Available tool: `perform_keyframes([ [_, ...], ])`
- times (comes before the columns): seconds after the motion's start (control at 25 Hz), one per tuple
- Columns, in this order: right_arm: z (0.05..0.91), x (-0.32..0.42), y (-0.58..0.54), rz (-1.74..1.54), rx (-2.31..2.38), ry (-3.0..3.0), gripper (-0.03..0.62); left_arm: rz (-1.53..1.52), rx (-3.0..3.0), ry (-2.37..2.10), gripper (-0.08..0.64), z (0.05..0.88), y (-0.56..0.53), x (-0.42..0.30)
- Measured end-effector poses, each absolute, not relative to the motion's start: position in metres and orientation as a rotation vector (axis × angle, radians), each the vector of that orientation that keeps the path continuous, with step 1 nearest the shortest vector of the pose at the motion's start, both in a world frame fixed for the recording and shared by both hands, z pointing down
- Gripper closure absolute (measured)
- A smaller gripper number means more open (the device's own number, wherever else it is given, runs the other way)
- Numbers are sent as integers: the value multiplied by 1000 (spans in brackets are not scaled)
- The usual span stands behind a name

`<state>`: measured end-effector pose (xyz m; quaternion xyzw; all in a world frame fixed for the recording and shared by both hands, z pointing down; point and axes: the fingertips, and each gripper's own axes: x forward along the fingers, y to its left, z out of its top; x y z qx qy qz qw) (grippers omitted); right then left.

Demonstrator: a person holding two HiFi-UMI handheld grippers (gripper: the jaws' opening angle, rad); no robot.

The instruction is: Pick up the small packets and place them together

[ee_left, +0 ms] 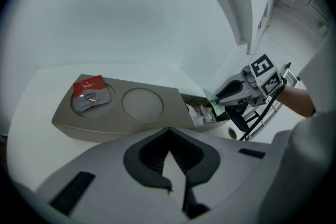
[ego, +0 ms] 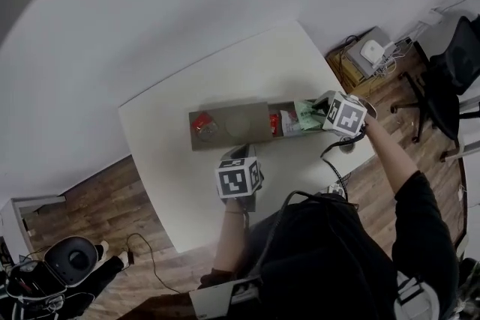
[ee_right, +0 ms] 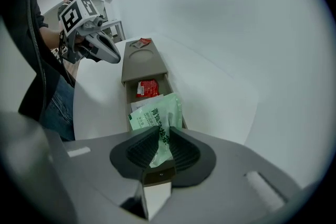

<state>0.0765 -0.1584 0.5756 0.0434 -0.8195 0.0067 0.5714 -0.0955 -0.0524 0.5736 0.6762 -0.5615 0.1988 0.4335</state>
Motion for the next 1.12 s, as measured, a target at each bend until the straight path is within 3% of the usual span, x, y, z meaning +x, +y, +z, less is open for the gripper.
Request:
perform_keyframes([
  [0.48,528,-20,-150,-175,-37,-2068,528,448,1624,-1487,563,562,-37,-120],
  [1.12,543,-153,-102,-322,-321,-2057,528,370,1511,-1589,563,559,-2,-165],
])
